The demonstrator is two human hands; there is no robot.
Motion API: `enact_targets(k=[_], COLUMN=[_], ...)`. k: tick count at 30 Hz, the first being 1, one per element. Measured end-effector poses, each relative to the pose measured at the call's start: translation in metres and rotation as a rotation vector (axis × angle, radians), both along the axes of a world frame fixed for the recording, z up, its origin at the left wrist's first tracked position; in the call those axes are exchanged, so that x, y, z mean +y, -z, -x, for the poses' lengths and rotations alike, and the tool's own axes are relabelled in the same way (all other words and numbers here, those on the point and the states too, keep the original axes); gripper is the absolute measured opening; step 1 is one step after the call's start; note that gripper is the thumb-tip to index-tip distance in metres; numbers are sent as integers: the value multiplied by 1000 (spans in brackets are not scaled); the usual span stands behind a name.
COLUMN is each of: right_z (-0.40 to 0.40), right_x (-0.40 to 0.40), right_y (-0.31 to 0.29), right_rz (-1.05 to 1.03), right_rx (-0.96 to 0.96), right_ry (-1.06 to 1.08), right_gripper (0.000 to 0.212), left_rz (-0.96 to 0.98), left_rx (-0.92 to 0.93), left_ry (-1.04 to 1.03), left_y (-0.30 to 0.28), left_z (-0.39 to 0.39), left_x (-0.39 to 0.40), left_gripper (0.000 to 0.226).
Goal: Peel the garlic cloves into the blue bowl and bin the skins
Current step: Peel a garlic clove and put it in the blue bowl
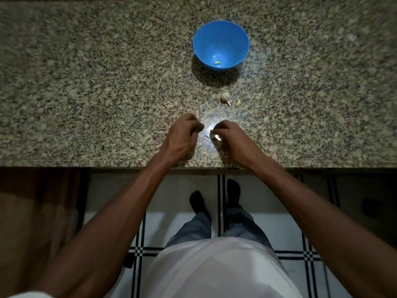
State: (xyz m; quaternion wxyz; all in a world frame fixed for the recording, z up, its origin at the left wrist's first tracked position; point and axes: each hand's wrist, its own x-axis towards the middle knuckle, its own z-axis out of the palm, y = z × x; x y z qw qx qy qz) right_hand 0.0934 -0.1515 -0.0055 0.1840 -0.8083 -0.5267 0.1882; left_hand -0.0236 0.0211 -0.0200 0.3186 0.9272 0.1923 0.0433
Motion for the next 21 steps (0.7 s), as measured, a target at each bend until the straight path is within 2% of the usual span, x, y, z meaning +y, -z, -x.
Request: enact_targets(k=[2, 5, 10, 14, 18, 21], right_z=[-2, 11, 48, 35, -2, -18], right_x=[-5, -7, 9, 11, 29, 42], right_y=[3, 0, 6, 3, 0, 3], right_rz=[-20, -31, -36, -135, -103, -42], right_rx=[52, 95, 140, 145, 104, 23], right_ry=[153, 290, 338, 422, 348, 218], right_gripper=[35, 7, 31, 21, 18, 17], left_rz=[21, 50, 75, 56, -31, -131], left_rx=[-27, -55, -57, -100, 15, 75], left_ry=[-7, -67, -67, -189, -213, -53], left_y=[3, 3, 1, -1, 1, 1], left_z=[11, 19, 22, 15, -17, -33], left_x=[-1, 0, -9, 6, 32, 30], left_gripper=[27, 25, 22, 26, 53, 57])
